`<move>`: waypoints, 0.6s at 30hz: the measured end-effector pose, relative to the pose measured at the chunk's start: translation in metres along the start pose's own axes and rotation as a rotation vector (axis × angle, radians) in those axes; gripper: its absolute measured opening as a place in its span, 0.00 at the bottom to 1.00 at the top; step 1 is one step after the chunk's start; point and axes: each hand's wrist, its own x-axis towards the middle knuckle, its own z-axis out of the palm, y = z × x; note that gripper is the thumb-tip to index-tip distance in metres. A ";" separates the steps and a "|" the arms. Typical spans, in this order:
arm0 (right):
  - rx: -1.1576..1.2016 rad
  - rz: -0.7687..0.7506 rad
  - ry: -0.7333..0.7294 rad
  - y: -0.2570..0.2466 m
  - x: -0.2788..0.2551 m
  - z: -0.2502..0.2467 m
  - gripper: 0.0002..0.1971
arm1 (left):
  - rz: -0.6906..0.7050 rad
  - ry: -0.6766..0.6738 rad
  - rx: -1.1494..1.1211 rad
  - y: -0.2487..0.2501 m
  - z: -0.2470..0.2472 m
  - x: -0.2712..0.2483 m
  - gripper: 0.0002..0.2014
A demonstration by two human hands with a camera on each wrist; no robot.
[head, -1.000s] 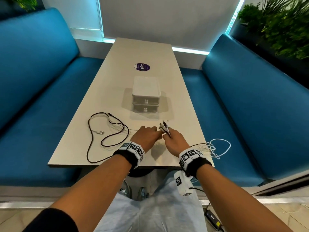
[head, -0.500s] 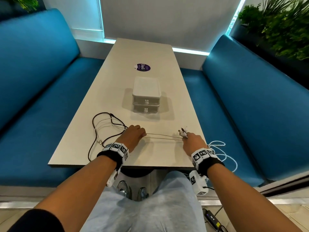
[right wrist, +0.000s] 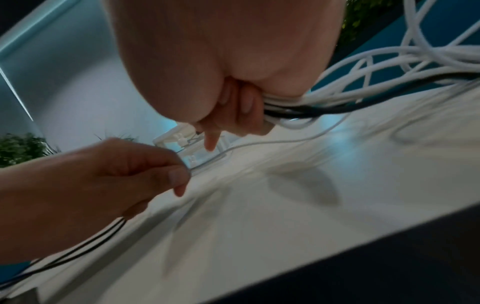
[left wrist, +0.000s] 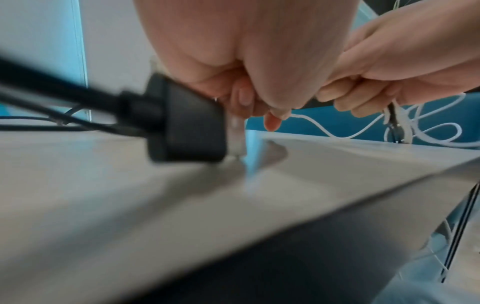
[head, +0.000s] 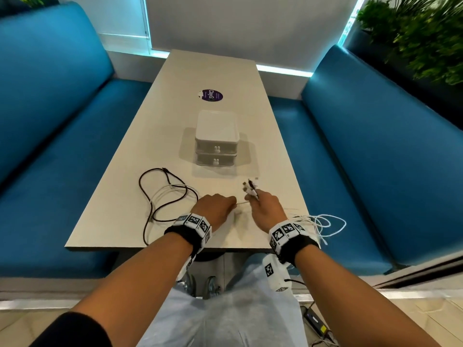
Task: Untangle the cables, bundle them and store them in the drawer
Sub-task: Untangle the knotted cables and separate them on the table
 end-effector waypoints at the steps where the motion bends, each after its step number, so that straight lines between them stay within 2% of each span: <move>1: 0.003 -0.033 -0.042 -0.003 -0.001 0.003 0.14 | 0.009 -0.004 -0.015 0.003 0.000 0.001 0.14; 6: 0.009 -0.028 -0.174 -0.001 -0.005 0.007 0.12 | 0.057 -0.022 -0.043 0.005 -0.007 -0.004 0.15; 11: -0.160 -0.023 -0.132 -0.002 -0.001 0.009 0.14 | 0.025 -0.011 -0.013 -0.004 -0.012 -0.010 0.14; 15: -0.268 0.161 -0.025 0.014 0.005 -0.011 0.14 | 0.002 0.005 0.027 -0.027 -0.018 -0.018 0.15; 18: -0.281 0.264 0.001 0.029 0.006 -0.025 0.14 | -0.027 -0.013 0.034 -0.043 -0.017 -0.020 0.14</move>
